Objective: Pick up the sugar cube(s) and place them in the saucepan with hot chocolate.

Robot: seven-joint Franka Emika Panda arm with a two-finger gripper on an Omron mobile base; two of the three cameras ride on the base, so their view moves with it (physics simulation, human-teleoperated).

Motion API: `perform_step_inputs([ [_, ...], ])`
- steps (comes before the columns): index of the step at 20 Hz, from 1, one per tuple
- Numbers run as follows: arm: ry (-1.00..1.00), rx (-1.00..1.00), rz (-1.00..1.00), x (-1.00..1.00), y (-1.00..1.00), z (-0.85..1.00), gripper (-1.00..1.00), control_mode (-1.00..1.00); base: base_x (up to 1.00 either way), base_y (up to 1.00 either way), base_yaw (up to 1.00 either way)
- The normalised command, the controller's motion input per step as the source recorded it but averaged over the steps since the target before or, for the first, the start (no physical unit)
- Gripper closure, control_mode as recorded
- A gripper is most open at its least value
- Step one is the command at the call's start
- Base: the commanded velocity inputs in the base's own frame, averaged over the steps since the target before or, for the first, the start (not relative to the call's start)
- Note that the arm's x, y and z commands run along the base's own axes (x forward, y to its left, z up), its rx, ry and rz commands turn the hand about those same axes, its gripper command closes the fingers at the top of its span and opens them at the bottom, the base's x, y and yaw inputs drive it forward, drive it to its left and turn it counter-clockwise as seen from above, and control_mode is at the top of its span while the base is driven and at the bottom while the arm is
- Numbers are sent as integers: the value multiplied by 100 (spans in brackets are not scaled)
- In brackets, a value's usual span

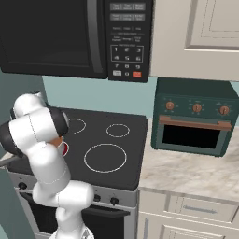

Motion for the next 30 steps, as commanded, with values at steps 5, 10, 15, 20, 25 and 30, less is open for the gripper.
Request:
perform_step_inputs([
  [5, -13, 1, 0, -28, -5, 32, -100, -100, 0, 0, 0],
  [10, -14, 0, 0, -27, 0, 27, -100, -100, 0, 0, 0],
  [15, -12, 0, 0, -17, 0, 39, -100, -100, 0, 0, 0],
  [20, -14, 0, 0, -20, -8, 53, -100, -100, 0, 0, 0],
  [25, -13, 7, 0, -16, -18, 19, -100, -100, 0, 0, 0],
  [30, -8, 5, 0, -8, -22, 11, -100, -100, 0, 0, 0],
])
